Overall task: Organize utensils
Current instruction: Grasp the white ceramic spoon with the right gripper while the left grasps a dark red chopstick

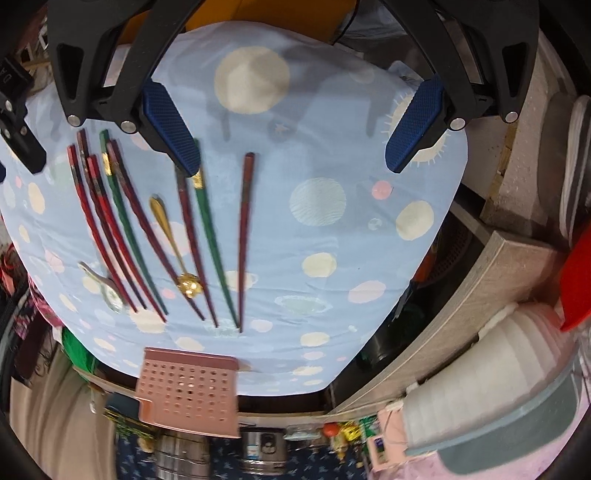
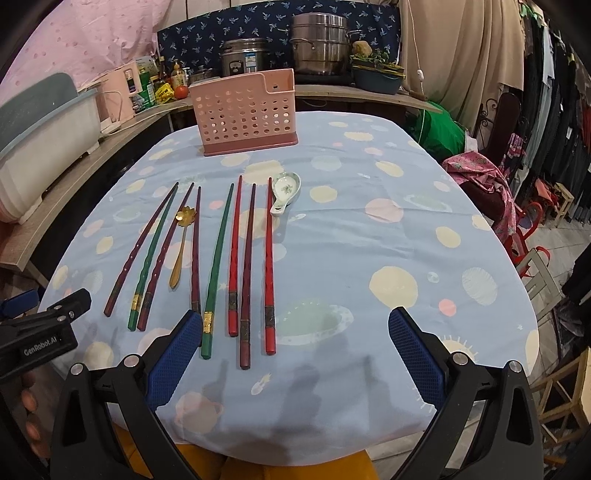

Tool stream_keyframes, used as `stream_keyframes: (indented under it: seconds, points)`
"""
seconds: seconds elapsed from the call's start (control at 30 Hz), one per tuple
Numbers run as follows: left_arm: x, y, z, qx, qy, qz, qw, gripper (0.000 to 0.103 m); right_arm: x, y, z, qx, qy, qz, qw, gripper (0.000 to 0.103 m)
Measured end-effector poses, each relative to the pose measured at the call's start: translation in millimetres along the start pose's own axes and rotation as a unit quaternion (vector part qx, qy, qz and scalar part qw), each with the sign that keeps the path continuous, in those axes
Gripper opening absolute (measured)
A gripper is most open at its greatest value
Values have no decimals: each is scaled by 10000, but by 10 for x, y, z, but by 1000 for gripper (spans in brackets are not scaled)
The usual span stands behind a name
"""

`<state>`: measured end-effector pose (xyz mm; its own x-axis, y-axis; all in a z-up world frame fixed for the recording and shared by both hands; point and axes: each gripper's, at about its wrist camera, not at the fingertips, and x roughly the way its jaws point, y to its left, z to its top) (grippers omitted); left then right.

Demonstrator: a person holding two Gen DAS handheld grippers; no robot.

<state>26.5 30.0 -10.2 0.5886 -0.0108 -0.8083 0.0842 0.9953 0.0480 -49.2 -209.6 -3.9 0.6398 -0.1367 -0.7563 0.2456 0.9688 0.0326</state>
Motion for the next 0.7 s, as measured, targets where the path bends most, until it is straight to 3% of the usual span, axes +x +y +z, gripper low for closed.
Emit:
stream_keyframes:
  seconds: [0.27, 0.43, 0.53, 0.7]
  points:
    - [317, 22, 136, -62, 278, -172, 9994, 95, 146, -91, 146, 113, 24, 45, 9999, 96]
    - [459, -51, 163, 10, 481, -372, 9981, 82, 284, -148, 299, 231, 80, 227, 9994, 96]
    - [531, -51, 183, -13, 633, -527, 9966, 62, 372, -182, 417, 305, 95, 356, 9989, 87]
    - [584, -43, 188, -26, 766, -697, 9946, 25, 573, -213, 660, 519, 203, 786, 9953, 59]
